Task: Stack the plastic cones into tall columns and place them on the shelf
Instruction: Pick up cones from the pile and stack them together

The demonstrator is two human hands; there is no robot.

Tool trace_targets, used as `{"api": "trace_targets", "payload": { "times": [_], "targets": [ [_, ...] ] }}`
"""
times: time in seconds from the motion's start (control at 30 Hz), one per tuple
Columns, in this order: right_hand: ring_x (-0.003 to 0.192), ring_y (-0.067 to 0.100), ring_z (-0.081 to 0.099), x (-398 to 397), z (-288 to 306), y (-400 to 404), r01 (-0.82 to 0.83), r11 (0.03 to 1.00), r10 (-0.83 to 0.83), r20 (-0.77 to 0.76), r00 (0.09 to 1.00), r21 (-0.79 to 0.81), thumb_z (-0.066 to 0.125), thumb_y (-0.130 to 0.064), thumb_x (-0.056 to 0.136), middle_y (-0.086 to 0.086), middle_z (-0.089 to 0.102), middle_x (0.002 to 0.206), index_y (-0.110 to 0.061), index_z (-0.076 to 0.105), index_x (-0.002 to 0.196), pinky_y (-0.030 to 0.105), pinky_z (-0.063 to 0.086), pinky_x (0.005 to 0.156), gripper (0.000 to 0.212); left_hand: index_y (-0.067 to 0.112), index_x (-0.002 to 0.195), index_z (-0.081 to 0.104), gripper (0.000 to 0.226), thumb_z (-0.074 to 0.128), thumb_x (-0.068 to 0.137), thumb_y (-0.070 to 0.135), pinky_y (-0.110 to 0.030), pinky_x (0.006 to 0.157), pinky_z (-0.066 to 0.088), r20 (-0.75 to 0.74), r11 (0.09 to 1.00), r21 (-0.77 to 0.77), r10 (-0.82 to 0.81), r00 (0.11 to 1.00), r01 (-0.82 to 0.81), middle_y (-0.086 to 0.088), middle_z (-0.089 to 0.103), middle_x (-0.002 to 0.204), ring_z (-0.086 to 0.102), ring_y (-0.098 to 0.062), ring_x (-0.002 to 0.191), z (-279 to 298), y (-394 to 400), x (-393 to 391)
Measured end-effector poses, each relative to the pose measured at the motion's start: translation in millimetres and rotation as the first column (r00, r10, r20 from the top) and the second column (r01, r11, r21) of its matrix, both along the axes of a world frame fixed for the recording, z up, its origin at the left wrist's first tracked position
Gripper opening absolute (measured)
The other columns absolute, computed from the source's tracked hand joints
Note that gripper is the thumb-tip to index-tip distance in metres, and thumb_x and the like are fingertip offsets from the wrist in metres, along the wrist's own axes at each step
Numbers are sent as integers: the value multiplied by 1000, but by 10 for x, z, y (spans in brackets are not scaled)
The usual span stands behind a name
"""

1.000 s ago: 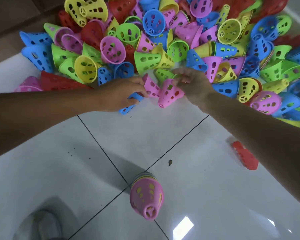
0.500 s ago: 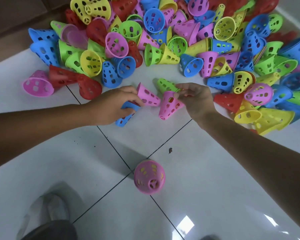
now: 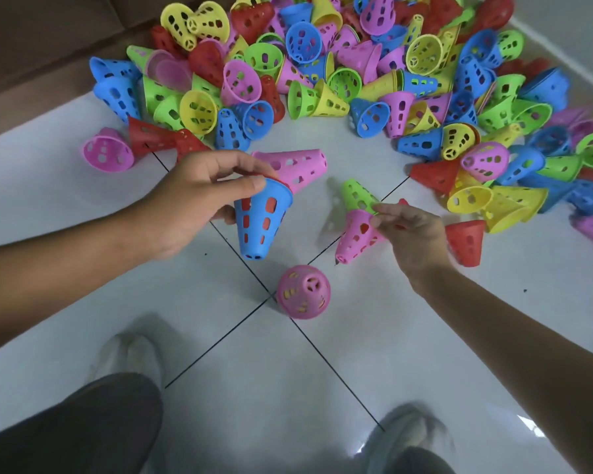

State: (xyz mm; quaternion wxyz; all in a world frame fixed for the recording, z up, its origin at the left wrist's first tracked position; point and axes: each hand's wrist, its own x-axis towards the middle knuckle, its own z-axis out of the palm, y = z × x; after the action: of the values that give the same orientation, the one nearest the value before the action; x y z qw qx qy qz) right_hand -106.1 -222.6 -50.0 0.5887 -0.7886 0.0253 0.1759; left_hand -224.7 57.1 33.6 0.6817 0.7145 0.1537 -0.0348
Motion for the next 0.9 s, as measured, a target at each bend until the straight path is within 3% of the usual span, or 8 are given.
{"api": "trace_targets", "payload": {
  "times": [0.13,0.27,0.37,0.47,0.63,0.73,0.9],
  "targets": [
    [66,1,62,-249,171,-108,84,994,-83,-17,996,71,74,2,86,-5,68,72,-17,74,95,11,49,72,21,15,103,70,21,61,84,18,-25,66,52,-66,960,-281,-16,998,-3,-1,70,92,64,-12,79,173,-113,-198],
    [58,-4,59,-465,288,-199,134,987,-134,-11,991,94,73,3,87,-16,66,61,-12,73,100,7,46,64,19,21,94,78,14,68,86,15,-37,80,43,-141,926,-372,-126,982,65,-7,69,97,60,-21,91,203,-219,-434],
    [60,-4,58,-612,332,-255,135,987,-134,-15,991,90,74,-1,88,-15,68,63,-17,74,98,7,46,63,18,23,84,78,15,65,83,15,-30,69,53,-184,900,-429,-177,967,83,-3,69,88,65,-17,81,175,-299,-557],
    [62,-3,59,-731,354,-269,140,984,-139,-18,990,107,73,-2,89,-14,67,64,-17,74,99,8,46,64,19,20,88,72,15,58,82,18,-25,61,57,-221,870,-488,-201,954,70,-4,69,87,68,-16,76,141,-384,-635],
    [64,-1,60,-831,405,-211,132,983,-131,-14,991,130,73,-1,89,-7,69,70,-11,74,105,8,47,64,19,23,88,76,15,63,83,16,-34,74,42,-274,900,-431,-196,942,62,-5,67,92,58,-24,91,-16,-461,-657],
    [67,1,62,-833,424,-171,110,986,-110,-5,994,129,73,-1,89,-2,70,74,-10,74,107,9,48,68,21,16,95,69,15,56,95,8,-25,64,44,-304,922,-385,-180,936,52,-1,67,82,60,-15,76,-54,-496,-657],
    [66,-1,62,-802,430,-155,87,990,-89,7,996,111,72,0,89,-12,70,67,-9,73,109,9,48,66,22,14,94,71,12,66,84,12,-33,73,44,-395,955,-288,-192,898,78,-6,68,90,61,-19,85,-146,-487,-694]
  ]
}}
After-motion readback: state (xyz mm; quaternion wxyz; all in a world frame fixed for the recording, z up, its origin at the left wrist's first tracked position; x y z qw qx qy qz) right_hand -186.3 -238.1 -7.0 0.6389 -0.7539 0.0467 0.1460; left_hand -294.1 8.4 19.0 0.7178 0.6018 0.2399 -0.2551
